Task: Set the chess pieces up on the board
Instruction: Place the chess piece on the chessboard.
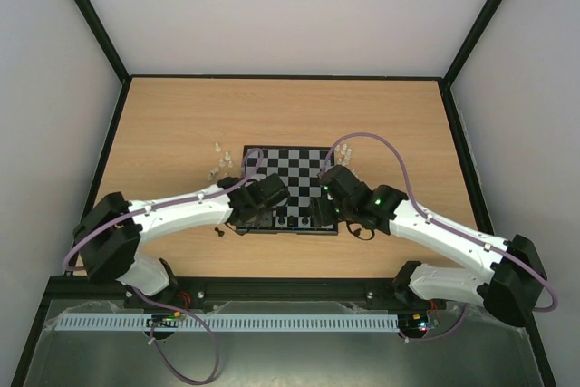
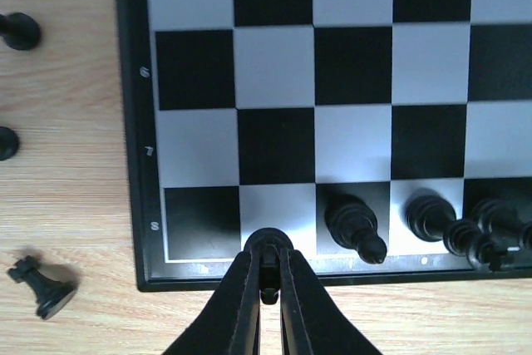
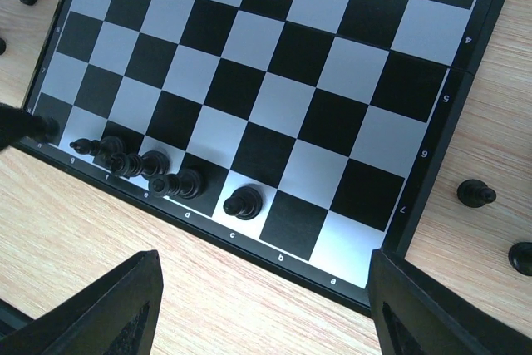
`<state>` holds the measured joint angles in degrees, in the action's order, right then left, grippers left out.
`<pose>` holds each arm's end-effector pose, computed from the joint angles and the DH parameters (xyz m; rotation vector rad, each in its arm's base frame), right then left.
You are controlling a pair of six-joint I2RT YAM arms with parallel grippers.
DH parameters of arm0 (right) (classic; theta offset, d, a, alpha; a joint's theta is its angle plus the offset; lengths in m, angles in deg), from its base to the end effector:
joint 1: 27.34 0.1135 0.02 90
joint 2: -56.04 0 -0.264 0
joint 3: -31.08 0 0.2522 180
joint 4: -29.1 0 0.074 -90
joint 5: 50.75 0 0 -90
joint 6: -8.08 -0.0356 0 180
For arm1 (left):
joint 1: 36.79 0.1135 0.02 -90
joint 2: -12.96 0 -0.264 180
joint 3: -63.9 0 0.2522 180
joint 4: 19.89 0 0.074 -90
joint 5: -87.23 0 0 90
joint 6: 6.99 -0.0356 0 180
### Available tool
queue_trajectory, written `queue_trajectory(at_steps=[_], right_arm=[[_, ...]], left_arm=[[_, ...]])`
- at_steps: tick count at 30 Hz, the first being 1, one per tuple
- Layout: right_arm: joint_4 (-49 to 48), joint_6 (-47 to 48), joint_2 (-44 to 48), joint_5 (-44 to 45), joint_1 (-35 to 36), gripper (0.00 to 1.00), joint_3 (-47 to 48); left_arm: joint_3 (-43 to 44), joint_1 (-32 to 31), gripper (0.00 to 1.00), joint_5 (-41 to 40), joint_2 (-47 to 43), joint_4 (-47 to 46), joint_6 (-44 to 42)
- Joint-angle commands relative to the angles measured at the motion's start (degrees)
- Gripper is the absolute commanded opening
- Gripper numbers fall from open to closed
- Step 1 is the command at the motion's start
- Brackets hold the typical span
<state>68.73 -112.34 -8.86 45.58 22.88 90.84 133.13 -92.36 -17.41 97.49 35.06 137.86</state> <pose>0.1546 0.1795 0.2529 -0.3605 2.3894 0.5493 0.1628 -0.2215 0.2077 -0.0439 2.7316 -0.1903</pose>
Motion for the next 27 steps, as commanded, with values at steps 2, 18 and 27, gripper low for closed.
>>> queue_trajectory(at_steps=[2, 18, 27], right_arm=[[3.32, -0.84, 1.35, 1.69, -0.2, 0.68, 0.39], [2.96, -0.7, 1.19, 1.96, -0.18, 0.68, -0.16], [2.7, -0.44, 1.18, 1.8, -0.13, 0.68, -0.47]], left_arm=[[1.59, -1.44, 0.02, 1.96, 2.96, -0.59, -3.65], [1.62, -1.56, 0.03, 1.68, 6.37, -2.5, -4.52], [1.74, -1.56, 0.14, 0.76, 6.92, -1.67, -3.8]])
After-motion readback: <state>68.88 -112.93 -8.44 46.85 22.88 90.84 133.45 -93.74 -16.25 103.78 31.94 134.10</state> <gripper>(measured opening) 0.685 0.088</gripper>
